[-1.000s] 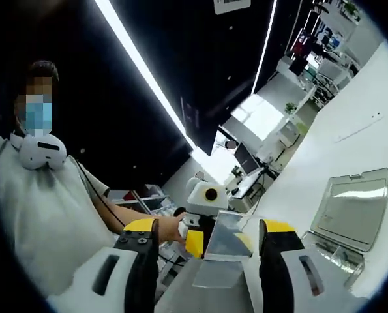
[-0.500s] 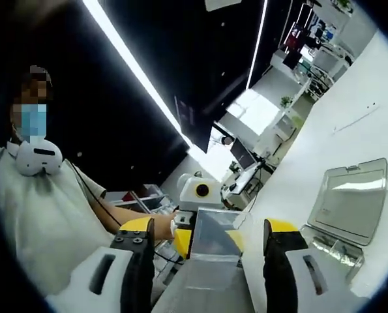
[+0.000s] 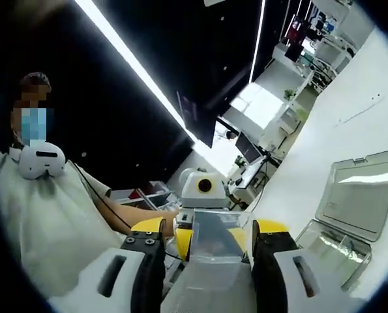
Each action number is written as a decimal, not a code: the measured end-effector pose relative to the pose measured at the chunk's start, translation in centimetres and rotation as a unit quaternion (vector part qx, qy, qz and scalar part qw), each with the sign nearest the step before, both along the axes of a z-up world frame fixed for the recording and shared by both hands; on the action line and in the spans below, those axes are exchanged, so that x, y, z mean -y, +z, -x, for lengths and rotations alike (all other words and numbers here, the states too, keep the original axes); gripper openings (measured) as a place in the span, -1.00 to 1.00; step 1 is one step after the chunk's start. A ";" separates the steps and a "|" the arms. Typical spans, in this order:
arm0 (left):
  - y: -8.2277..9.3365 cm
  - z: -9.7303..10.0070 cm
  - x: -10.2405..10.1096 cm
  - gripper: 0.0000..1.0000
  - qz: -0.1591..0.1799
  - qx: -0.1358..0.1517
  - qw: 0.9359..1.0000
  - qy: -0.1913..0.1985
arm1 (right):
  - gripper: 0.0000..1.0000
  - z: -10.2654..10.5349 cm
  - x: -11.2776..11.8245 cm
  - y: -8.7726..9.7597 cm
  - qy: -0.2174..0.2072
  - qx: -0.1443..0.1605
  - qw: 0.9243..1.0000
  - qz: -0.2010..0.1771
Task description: Insert the divider into the dual guide fixture by aligning both edges with the guide slots and pushing it downward to the bottom, including one-sided entry, uneven engagement, binding, and posture correction.
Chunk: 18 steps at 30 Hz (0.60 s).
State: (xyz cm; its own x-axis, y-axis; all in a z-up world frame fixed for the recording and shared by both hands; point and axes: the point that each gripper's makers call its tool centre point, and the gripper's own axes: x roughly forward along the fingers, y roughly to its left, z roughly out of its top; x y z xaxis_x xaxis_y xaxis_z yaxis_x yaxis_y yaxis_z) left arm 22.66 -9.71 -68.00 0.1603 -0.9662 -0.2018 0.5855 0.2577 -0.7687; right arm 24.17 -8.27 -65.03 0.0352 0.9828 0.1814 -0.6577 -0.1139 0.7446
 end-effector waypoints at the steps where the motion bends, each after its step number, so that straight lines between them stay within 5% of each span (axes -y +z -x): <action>1: 0.1 0.1 0.0 -0.44 0.001 -0.001 1.000 -0.001 | -0.03 0.0 0.0 0.0 0.001 0.001 1.000 0.001; 10: 0.3 0.3 0.2 -0.44 0.007 -0.002 1.000 -0.007 | -0.34 -0.3 0.1 -0.5 -0.005 -0.002 1.000 0.008; 18: 0.2 0.4 0.1 -0.43 0.008 -0.007 1.000 -0.008 | -0.35 -0.3 0.1 -0.7 -0.004 -0.009 1.000 0.005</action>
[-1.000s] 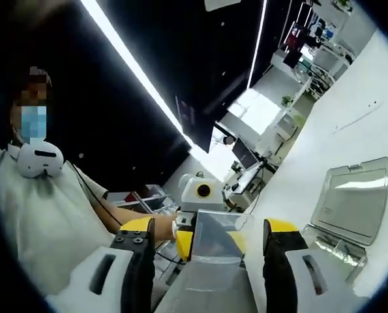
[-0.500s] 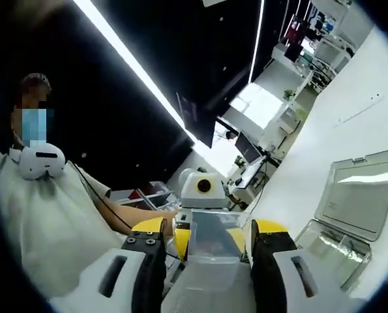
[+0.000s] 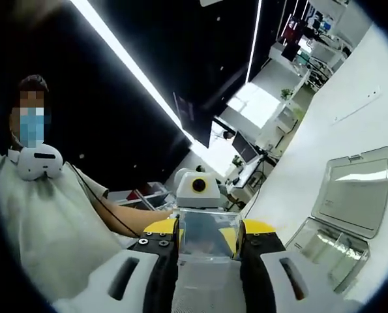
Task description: Insert the divider into the dual guide fixture by aligning both edges with the guide slots and pushing it downward to the bottom, including one-sided entry, uneven engagement, binding, and posture correction.
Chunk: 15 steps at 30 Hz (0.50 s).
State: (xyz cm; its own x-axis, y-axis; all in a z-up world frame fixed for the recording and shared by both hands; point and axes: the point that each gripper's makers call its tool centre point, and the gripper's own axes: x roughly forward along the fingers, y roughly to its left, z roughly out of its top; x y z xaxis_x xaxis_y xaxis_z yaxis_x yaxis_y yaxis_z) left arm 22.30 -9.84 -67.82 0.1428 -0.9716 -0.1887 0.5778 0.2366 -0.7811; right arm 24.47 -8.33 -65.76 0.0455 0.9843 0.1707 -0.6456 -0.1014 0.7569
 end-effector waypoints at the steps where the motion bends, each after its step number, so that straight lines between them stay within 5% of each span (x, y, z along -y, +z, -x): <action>1: 0.0 0.0 0.0 -0.43 0.001 -0.002 1.000 0.001 | -0.36 0.0 0.0 0.0 0.001 -0.005 1.000 0.000; 15: 0.4 -0.8 -0.6 -0.37 -0.002 0.006 1.000 0.029 | -0.37 -0.8 -0.1 0.2 -0.019 -0.016 0.999 0.019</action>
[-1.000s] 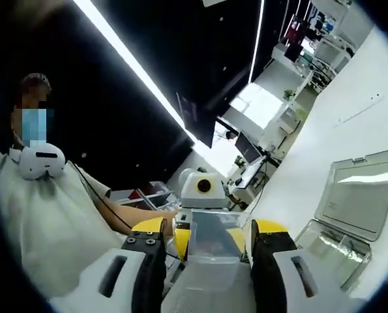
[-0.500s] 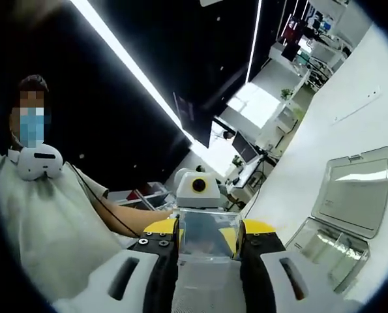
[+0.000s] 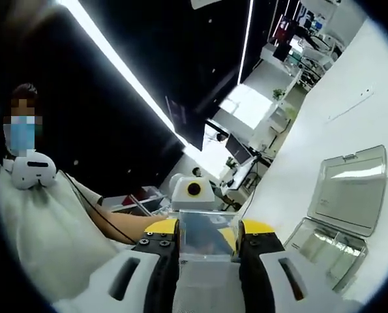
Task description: Insert the divider into the dual guide fixture by aligning both edges with the guide slots and pushing it downward to the bottom, including one-sided entry, uneven engagement, binding, and posture correction.
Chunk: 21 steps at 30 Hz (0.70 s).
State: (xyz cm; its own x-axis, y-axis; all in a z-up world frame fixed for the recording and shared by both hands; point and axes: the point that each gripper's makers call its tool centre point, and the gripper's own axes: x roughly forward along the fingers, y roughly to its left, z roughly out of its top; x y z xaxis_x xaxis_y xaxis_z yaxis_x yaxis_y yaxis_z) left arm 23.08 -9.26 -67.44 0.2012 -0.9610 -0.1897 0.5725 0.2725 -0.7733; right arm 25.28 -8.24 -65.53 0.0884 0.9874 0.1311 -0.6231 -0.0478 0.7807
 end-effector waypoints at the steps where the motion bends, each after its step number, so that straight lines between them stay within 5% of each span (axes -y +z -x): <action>1: 0.0 0.0 -0.1 -0.34 -0.003 0.002 1.000 0.002 | -0.37 -0.1 0.0 -0.1 -0.002 0.000 1.000 0.003; 7: -0.7 0.0 -0.7 -0.19 -0.029 0.005 0.999 0.012 | -0.38 -0.7 0.0 -1.1 -0.018 -0.013 0.999 0.024; 11: -1.9 0.0 -1.2 -0.19 -0.085 0.021 0.996 0.027 | -0.38 -0.9 -0.3 -2.4 -0.025 -0.025 0.998 0.059; 21: -3.3 0.3 -0.4 -0.48 -0.179 0.040 0.982 0.049 | -0.38 -1.3 -0.6 -5.1 -0.056 -0.050 0.988 0.134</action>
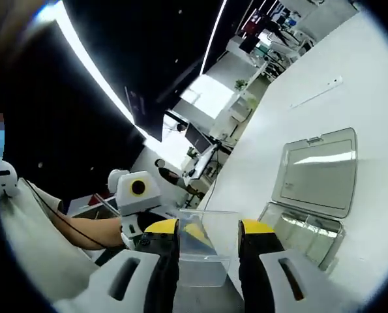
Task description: Insert the divider into the dual guide fixture by aligning both edges with the guide slots and pushing it downward to the bottom, including one-sided entry, uneven engagement, binding, and posture correction.
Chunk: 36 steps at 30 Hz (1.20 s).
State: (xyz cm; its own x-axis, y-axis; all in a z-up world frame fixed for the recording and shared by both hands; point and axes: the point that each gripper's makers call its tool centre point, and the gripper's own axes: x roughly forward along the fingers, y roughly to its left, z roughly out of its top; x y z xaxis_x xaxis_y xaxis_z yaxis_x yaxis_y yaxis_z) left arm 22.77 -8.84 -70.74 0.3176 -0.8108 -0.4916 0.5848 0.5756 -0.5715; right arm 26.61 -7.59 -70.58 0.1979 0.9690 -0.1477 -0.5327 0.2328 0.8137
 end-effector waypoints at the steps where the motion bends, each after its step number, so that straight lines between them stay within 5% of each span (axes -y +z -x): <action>1: -0.3 -0.1 -0.1 -0.51 -0.017 0.002 1.000 0.006 | -0.38 -0.1 0.0 -0.3 -0.004 -0.003 1.000 0.008; 10: -2.2 -0.4 -0.7 -0.69 -0.116 0.004 0.992 0.042 | -0.38 0.1 -0.2 -1.8 -0.022 -0.015 0.998 0.059; 17: -3.5 -0.6 -1.0 -0.74 -0.141 -0.020 0.988 0.066 | -0.38 0.2 -0.3 -2.6 -0.040 -0.025 0.994 0.094; 36: -4.9 -1.2 -1.4 -0.94 -0.183 -0.026 0.979 0.085 | -0.38 -0.5 -0.3 -4.3 -0.092 -0.045 0.983 0.152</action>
